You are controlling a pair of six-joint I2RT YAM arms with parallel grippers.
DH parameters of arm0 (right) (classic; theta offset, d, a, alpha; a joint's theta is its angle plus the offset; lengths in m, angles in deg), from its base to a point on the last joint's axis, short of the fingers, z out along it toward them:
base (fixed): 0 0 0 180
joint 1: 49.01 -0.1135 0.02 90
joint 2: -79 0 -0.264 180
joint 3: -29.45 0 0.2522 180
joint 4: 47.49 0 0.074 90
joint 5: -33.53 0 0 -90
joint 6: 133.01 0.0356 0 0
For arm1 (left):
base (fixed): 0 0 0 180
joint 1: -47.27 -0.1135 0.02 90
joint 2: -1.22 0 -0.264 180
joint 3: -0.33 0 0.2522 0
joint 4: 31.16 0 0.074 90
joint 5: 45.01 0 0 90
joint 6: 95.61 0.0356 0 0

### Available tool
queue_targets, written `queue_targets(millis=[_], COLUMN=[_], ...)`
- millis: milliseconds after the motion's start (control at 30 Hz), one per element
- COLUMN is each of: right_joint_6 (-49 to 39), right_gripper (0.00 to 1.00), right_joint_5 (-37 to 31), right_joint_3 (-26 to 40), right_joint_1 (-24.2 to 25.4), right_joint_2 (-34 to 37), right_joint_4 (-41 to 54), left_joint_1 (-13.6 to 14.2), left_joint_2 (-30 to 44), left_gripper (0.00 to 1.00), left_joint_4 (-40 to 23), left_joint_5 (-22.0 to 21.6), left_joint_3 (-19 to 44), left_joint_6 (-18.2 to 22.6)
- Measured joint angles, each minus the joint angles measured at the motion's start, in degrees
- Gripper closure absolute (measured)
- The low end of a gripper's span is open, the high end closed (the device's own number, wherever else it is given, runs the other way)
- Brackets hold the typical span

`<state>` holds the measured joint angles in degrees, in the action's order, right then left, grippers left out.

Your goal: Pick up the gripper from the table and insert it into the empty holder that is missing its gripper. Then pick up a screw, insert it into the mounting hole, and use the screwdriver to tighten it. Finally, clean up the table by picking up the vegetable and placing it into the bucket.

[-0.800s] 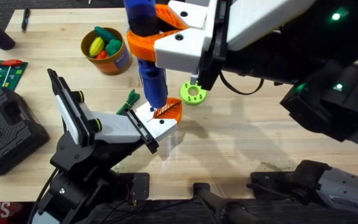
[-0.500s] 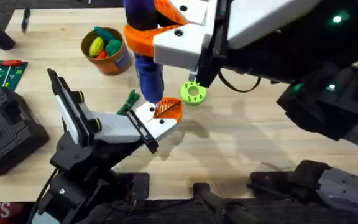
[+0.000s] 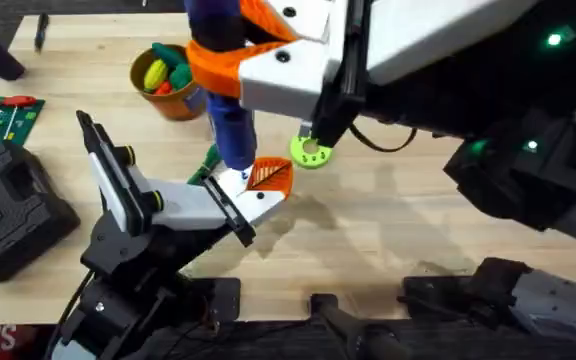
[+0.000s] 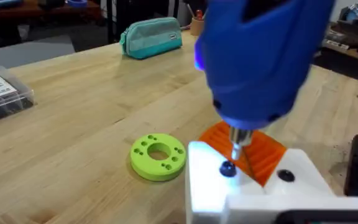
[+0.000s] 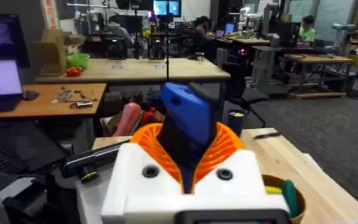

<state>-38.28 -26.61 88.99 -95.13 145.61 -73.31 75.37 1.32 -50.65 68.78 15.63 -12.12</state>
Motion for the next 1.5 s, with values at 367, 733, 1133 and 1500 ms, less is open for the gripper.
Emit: queue_targets(millis=[367,733,1133,1500], right_joint_6=[-0.1,-0.24,-0.26,-0.01], right_gripper=[0.953,0.953,0.953,0.953], right_joint_5=[-0.04,-0.06,-0.2,1.7], right_joint_3=[0.0,0.0,0.0,-1.99], right_joint_1=[-0.13,-0.13,-0.13,-0.41], right_joint_2=[1.14,1.18,1.17,2.27], right_joint_4=[0.16,1.54,2.31,-12.7], left_joint_1=[0.0,0.0,0.0,0.0], left_joint_2=[0.0,0.0,0.0,-0.04], left_gripper=[0.988,0.988,0.988,0.988], left_joint_4=[0.02,0.0,-0.02,1.42], left_joint_5=[0.0,0.02,0.14,-0.04], left_joint_3=[0.0,0.0,0.0,0.26], left_joint_6=[-0.02,-0.02,-0.57,-0.47])
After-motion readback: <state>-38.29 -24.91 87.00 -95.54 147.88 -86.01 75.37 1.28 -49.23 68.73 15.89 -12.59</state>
